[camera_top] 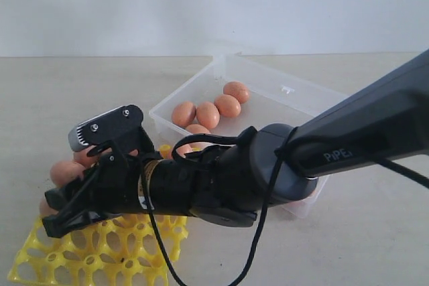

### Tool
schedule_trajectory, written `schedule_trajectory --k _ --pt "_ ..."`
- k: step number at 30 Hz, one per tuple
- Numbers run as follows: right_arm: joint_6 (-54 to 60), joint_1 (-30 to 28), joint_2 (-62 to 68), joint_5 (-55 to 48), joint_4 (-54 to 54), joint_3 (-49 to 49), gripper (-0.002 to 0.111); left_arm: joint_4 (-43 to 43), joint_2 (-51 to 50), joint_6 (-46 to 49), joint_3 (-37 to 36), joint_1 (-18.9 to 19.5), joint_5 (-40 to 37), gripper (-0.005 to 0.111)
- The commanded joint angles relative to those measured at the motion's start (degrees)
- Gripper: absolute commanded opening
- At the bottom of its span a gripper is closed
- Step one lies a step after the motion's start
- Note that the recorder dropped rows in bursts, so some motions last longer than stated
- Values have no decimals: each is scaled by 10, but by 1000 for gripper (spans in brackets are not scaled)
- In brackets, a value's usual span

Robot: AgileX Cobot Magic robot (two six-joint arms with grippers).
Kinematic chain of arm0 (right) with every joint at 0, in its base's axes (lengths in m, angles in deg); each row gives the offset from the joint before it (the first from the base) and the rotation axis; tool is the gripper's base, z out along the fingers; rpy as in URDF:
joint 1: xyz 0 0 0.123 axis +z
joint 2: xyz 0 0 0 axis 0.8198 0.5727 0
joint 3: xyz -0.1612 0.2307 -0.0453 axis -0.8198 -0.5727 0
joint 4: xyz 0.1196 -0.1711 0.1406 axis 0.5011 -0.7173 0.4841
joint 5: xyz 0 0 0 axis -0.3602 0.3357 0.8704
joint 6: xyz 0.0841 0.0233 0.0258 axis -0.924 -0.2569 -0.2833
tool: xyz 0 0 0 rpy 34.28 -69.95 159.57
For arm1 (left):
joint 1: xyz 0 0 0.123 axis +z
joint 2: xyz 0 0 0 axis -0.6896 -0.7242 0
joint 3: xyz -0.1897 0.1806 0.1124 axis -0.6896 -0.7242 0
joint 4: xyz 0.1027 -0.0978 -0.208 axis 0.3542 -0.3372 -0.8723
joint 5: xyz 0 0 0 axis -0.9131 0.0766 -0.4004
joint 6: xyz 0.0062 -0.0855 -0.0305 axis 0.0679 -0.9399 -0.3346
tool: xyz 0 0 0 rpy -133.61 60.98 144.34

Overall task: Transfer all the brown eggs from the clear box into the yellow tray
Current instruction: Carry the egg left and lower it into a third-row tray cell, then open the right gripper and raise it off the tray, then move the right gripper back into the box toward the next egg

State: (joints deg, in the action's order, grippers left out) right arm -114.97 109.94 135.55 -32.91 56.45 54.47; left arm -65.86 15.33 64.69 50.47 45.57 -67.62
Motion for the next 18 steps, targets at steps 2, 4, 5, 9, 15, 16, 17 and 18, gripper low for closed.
schedule_trajectory --k 2,4,5,9,15,16,17,18 --pt "-49 1 -68 20 -11 -1 34 0 1 3 -2 -5 4 -4" --pt "-4 1 -114 5 -13 -1 -1 0 1 3 -2 -5 4 -4" --pt "55 1 -150 -27 -13 -1 0 0 1 3 -2 -5 4 -4" --pt "223 1 -245 -311 -12 11 0 0 1 3 -2 -5 4 -4" --pt "202 -63 -252 -740 -92 100 0 0 1 3 -2 -5 4 -4" --pt "192 -90 -249 -735 -62 119 0 0 1 3 -2 -5 4 -4" --pt "196 -113 -244 -734 -31 137 0 0 1 3 -2 -5 4 -4" --pt "209 -142 -230 -734 15 163 0 0 1 3 -2 -5 4 -4"
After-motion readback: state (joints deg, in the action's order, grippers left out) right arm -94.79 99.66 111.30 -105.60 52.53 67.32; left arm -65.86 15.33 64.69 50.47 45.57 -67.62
